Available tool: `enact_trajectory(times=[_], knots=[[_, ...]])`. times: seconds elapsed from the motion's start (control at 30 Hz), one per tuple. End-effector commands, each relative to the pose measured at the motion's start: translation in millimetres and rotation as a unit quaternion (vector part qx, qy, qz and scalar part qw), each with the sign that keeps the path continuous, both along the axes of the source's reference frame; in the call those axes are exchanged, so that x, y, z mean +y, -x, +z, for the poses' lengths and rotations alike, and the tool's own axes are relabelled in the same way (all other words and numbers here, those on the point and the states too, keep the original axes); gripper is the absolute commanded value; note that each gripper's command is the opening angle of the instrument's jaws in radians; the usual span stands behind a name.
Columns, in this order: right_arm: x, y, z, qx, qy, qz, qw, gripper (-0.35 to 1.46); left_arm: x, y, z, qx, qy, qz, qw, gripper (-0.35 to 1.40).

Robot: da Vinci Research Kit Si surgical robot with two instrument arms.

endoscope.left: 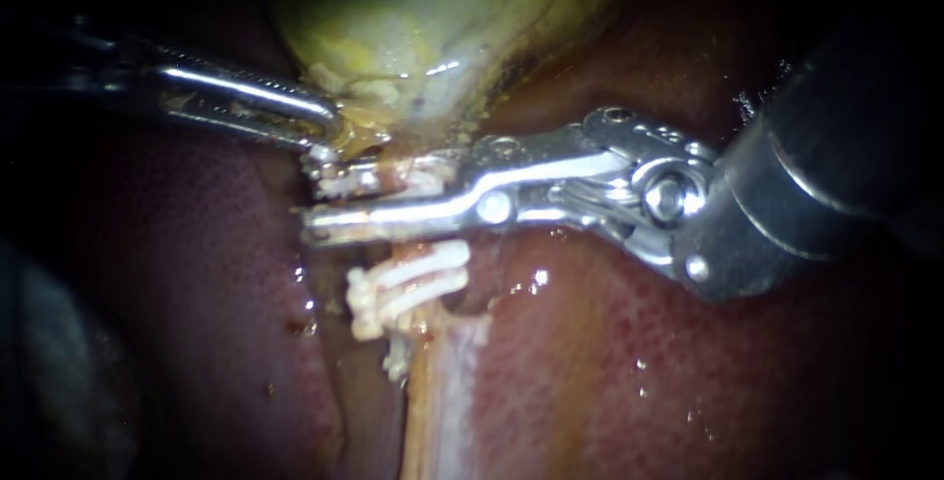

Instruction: Clipping third clip right tube

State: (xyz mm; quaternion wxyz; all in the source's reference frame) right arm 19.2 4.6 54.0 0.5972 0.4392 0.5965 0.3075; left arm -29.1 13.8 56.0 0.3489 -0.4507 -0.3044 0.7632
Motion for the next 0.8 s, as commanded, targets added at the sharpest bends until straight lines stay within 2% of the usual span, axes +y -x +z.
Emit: enact_trajectory(times=[0.03, 0.07, 0.17, 0.23, 0.3, 0.8], knots=[[0.0, 0.0, 0.0, -0.001, -0.002, 0.001, 1.0, 0.05, 0.0, 0.0, 0.0, 0.0, 0.0, 0.0, 1.0, -0.35], [0.0, 0.0, 0.0, -0.003, -0.008, 0.002, 1.0, 0.0, 0.0, 0.0, 0.0, 0.0, 0.0, 0.0, 1.0, -0.35], [0.0, 0.4, 0.1, -0.01, -0.051, -0.003, 0.9986, -0.35, 0.0, 0.0, 0.1, 0.0, 0.0, 0.0, 1.0, -0.35], [0.0, 0.7, 0.2, -0.017, -0.089, -0.008, 0.9959, -0.35, -0.1, 0.0, 0.1, 0.0, 0.0, 0.0, 1.0, -0.35], [0.0, 0.9, 0.3, -0.018, -0.1, -0.01, 0.9948, -0.35, -0.1, 0.0, 0.1, 0.0, 0.0, 0.0, 1.0, -0.35], [-0.6, 1.0, 0.7, -0.018, -0.101, -0.014, 0.9946, -0.35, -0.1, 0.0, 0.2, 0.0, 0.001, 0.0, 1.0, -0.35]])
